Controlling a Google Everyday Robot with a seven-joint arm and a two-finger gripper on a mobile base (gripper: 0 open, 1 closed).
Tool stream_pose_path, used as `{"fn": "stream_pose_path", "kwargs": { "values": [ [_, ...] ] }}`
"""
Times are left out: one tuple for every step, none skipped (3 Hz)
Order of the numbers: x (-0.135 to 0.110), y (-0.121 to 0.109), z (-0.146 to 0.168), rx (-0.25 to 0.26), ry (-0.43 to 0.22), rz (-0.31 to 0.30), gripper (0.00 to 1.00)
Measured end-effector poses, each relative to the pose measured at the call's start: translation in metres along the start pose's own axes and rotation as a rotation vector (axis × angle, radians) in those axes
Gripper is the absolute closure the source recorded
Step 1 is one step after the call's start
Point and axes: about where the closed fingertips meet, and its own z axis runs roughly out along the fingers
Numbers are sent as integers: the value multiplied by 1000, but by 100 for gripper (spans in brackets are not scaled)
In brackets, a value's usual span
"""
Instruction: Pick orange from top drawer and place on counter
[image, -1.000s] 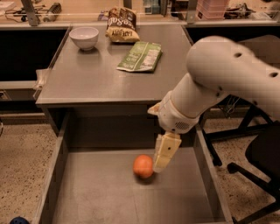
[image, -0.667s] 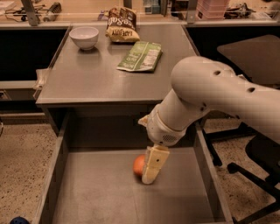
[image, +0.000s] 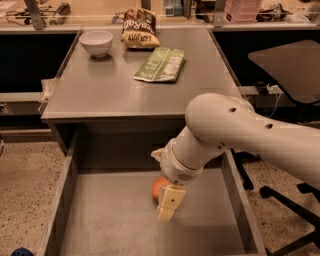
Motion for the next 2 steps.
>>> {"fn": "stream_pose_path", "kwargs": {
  "values": [
    [4,3,16,-18,-36,6,0],
    [11,-5,30,-20,-69,18,0]
  ]
}}
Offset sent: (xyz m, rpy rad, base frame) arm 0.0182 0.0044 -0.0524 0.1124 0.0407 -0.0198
